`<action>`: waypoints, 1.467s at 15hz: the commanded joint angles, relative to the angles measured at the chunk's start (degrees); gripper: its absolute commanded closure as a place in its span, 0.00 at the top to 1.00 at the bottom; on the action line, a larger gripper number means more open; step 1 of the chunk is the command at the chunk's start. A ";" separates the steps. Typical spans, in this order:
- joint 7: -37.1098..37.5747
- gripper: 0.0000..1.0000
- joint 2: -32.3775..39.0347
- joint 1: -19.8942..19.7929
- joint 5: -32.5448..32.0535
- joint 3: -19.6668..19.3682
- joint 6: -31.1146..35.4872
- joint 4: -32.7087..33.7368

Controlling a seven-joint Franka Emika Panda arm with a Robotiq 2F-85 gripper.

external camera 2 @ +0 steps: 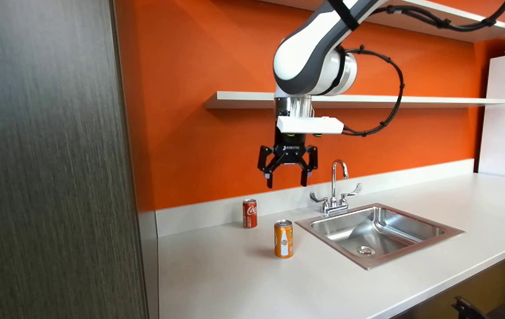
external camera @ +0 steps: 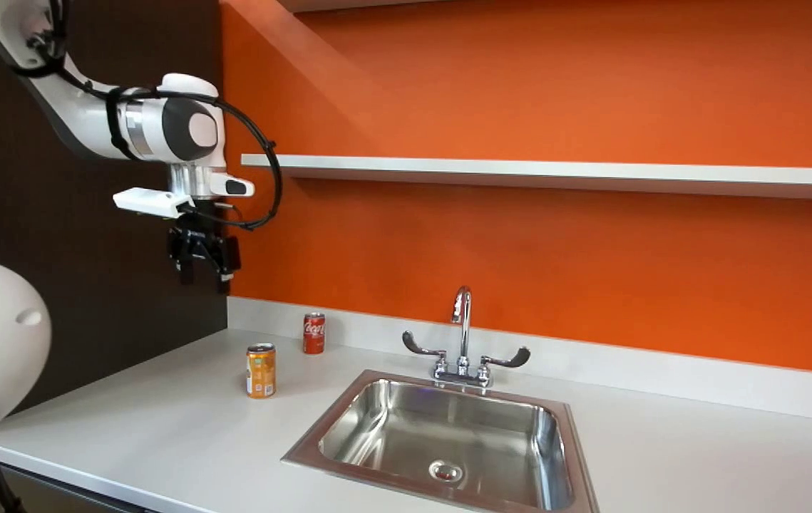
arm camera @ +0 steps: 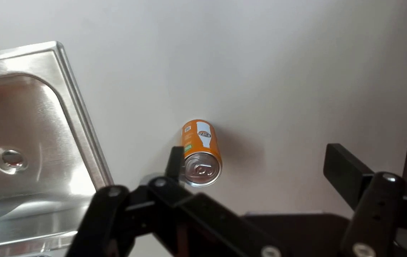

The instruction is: Move the orange can to the sink

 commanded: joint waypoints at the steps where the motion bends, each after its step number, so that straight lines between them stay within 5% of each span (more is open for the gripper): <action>1: 1.96 1.00 6.09 -0.33 -1.94 -1.12 3.28 3.18; 13: 5.07 1.00 20.30 1.29 -11.44 -6.32 4.88 11.47; 22: 4.94 1.00 26.27 3.60 -11.15 -9.22 3.84 15.74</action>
